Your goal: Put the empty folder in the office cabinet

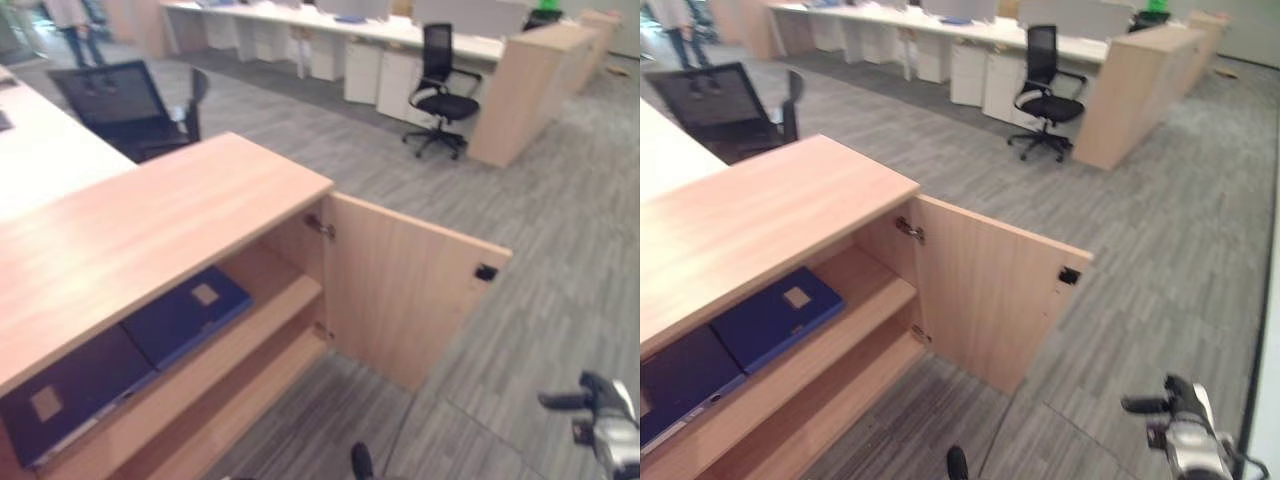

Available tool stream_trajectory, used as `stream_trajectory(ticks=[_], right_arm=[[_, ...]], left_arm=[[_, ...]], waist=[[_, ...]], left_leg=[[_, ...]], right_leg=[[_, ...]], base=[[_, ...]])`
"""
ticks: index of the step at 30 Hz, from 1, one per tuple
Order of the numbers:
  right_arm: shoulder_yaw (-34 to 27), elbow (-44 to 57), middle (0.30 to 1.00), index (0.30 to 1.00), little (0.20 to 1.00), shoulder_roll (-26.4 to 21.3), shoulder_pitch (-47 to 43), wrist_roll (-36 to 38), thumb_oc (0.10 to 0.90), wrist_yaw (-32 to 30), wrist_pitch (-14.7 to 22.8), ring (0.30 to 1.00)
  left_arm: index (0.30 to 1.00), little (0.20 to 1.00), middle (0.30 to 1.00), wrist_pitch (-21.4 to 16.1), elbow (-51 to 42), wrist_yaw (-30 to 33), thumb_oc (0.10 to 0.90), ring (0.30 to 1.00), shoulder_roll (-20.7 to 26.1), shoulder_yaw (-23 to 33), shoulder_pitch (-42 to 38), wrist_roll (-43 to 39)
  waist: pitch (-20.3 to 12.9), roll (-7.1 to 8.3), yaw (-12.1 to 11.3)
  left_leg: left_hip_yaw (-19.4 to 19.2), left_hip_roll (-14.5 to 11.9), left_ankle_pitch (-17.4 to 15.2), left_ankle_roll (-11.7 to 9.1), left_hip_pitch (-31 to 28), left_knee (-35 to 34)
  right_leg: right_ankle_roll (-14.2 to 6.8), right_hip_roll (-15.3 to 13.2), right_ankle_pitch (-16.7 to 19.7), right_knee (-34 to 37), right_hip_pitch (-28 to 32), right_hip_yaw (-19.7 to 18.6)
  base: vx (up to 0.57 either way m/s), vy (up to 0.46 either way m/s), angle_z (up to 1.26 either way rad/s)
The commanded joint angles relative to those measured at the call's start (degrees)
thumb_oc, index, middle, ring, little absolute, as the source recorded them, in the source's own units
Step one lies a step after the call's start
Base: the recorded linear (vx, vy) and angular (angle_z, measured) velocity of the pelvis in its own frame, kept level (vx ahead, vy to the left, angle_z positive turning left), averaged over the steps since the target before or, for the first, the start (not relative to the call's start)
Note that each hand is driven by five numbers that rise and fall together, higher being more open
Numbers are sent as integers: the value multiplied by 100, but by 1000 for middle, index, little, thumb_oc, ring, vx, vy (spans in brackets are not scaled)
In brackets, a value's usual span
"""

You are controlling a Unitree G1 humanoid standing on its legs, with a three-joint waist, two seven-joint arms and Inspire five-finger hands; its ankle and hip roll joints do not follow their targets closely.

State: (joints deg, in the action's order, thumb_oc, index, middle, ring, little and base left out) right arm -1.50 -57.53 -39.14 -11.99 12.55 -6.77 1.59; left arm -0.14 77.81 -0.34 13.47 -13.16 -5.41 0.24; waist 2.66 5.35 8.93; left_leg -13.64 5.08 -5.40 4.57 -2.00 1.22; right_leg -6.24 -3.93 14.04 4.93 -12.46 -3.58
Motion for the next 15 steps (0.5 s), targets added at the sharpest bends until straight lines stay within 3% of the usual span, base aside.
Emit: stream_trajectory(ticks=[1,2,4,5,6,8,9,15], right_arm=[[-250,-1,900,900,900,-702,-230,-19,800,-239,133,900],[-151,226,900,900,900,-768,-393,-142,800,-243,148,900],[-95,300,900,900,900,-740,-481,-171,800,-238,161,900],[60,455,900,900,900,-710,-660,-218,800,-186,190,900],[62,456,900,900,900,-706,-666,-218,800,-186,189,900],[106,651,900,900,900,-716,-718,-273,800,-128,206,900],[135,754,900,900,900,-711,-750,-321,800,-101,215,900],[100,1075,900,900,900,-755,-589,-271,800,-17,264,900]], left_arm=[[900,900,900,-115,145,49,800,900,-3,-45,-28,59],[900,900,900,-114,184,20,800,900,23,-99,-11,155],[900,900,900,-116,193,6,800,900,35,-88,-12,191],[900,900,900,-84,189,-3,800,900,148,38,67,211],[900,900,900,-82,187,-3,800,900,152,43,65,212],[900,900,900,-67,233,-31,800,900,254,195,109,222],[900,900,900,-59,316,-49,800,900,329,279,198,302],[900,900,900,-45,505,-69,800,900,494,730,507,342]], waist=[[46,-180,124],[186,-187,137],[224,-189,115],[313,-272,-28],[309,-257,-19],[312,-259,-114],[261,-170,-145],[-70,-18,-275]], left_leg=[[120,-326,131,-348,-80,-524],[1,-290,182,-345,-25,-593],[-101,-313,197,-349,10,-606],[-319,-511,242,-403,29,-586],[-317,-502,273,-406,44,-593],[-386,-627,341,-480,97,-585],[-400,-597,306,-494,48,-582],[-438,-560,189,-531,-184,-549]], right_leg=[[-442,-67,-471,-248,157,273],[-558,-141,-330,-333,-80,296],[-594,-192,-325,-359,-150,380],[-518,-511,-454,-501,-101,931],[-510,-520,-440,-502,-117,931],[-503,-867,-464,-533,38,1130],[-518,-971,-365,-371,201,1189],[-585,-909,-378,-87,484,1230]], base=[[-254,129,-2],[-222,90,-19],[-182,-9,-34],[-165,-81,-40],[-142,-130,-64],[-54,-113,-69],[-13,-78,-29],[116,-78,-12]])
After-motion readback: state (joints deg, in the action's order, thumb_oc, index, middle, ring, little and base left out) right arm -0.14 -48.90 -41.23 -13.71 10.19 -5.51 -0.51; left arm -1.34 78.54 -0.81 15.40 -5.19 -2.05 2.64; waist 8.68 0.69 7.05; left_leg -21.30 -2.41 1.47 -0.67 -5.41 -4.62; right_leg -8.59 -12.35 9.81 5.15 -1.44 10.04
